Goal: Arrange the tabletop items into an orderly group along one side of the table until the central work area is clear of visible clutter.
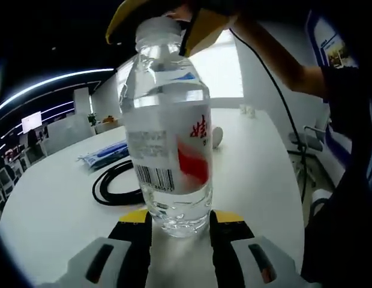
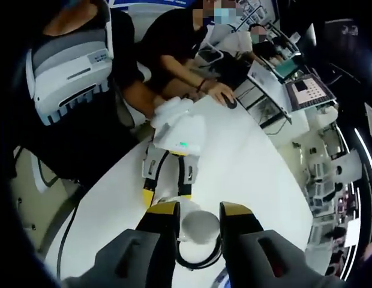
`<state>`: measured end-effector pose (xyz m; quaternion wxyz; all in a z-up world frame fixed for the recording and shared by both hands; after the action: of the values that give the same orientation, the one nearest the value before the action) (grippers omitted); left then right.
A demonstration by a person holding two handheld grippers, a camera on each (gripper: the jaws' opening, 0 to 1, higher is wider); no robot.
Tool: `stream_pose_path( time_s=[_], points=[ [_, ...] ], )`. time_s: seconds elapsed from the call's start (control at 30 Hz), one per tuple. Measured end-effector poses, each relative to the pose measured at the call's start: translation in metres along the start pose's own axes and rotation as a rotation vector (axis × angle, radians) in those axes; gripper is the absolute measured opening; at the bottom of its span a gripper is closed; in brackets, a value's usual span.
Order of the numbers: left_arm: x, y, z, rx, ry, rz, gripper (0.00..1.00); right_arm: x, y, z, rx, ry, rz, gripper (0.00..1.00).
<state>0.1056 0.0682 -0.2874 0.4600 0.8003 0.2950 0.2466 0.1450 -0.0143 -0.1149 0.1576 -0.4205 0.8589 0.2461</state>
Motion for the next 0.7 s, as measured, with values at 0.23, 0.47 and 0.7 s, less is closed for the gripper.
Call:
stream_pose_path(
  time_s=[0.23, 0.47, 0.7],
  points=[
    [0.001, 0.001, -0.006, -0.018, 0.001, 0.000, 0.36, 0.004, -0.001, -0.001, -0.022, -0.069, 0.002, 0.25],
    [0.002, 0.012, -0.018, -0.098, -0.017, -0.011, 0.39, 0.016, -0.007, -0.006, -0.071, -0.169, 0.058, 0.36],
    [0.005, 0.015, -0.017, -0.101, -0.004, 0.005, 0.43, 0.031, -0.018, -0.016, -0.104, -0.247, 0.119, 0.47]
  ],
)
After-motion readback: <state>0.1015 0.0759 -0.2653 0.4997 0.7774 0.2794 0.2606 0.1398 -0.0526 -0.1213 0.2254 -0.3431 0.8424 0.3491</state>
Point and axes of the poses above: the point that each gripper's makers call its tool centre point, and the gripper's own axes: z roughly forward along the fingers, x roughly to its left, y roughly out of its top, the point moved 9 cm from there along -z, roughly backward along the fingers, and after that the axes turned 5 degrees about x, right-handed, at the moved point
